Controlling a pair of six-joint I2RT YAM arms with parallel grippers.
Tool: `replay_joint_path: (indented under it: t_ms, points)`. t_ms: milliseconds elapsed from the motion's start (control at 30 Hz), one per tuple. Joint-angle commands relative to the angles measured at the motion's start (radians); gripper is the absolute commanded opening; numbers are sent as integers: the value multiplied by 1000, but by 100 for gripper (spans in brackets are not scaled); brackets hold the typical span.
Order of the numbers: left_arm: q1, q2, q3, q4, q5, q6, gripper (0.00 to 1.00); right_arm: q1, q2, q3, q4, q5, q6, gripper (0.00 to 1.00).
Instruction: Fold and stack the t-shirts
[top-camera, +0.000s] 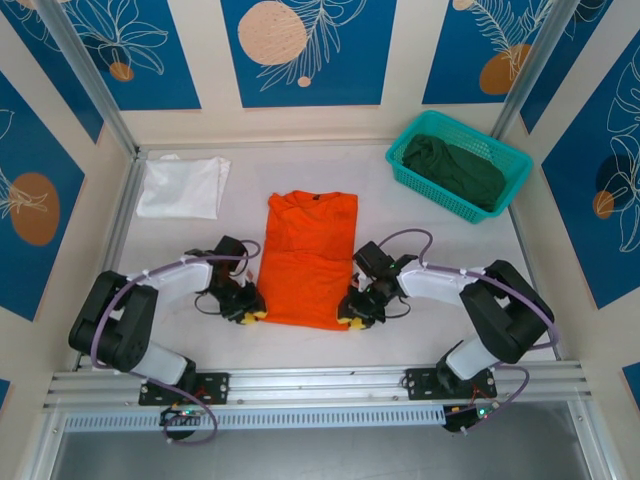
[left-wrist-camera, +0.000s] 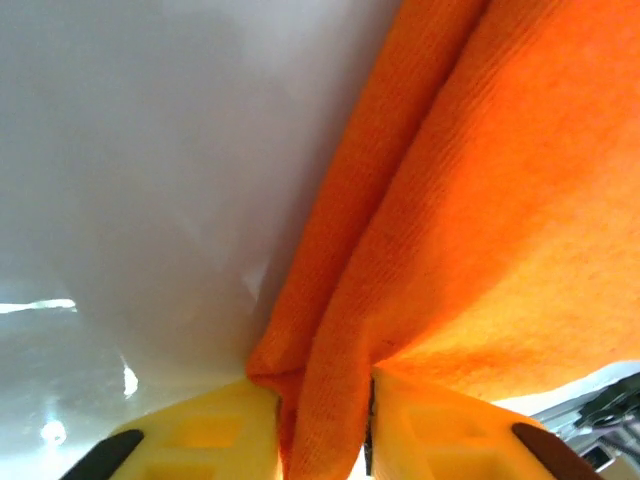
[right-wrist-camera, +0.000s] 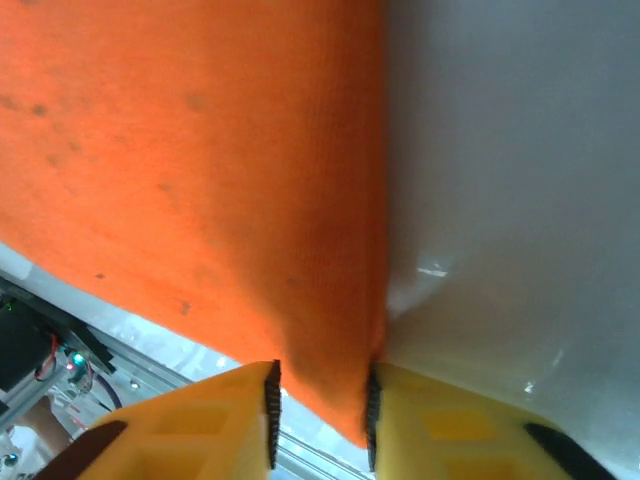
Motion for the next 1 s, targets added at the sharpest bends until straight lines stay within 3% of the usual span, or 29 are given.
replay_joint_path:
  t_ms: [0, 167, 500, 733, 867, 967]
  points:
    - [4, -14, 4, 52, -43, 19, 14, 6, 16, -16, -7, -13, 2, 19]
    - [-26, -89, 9, -104, -110, 64, 2, 18, -49, -72, -54, -37, -27, 0]
    - [-205, -381, -8, -424, -24, -15, 0, 142, -403, -174, -204, -92, 61, 0]
    - [-228, -579, 6, -508, 91, -171, 0, 200, -661, -173, -310, -109, 200, 0]
    - [-224, -546, 154, -548, 76, -167, 0, 167, -698, -80, -409, -96, 200, 0]
    - [-204, -426, 309, -605, 19, -120, 0, 72, -650, 20, -462, -132, 148, 0]
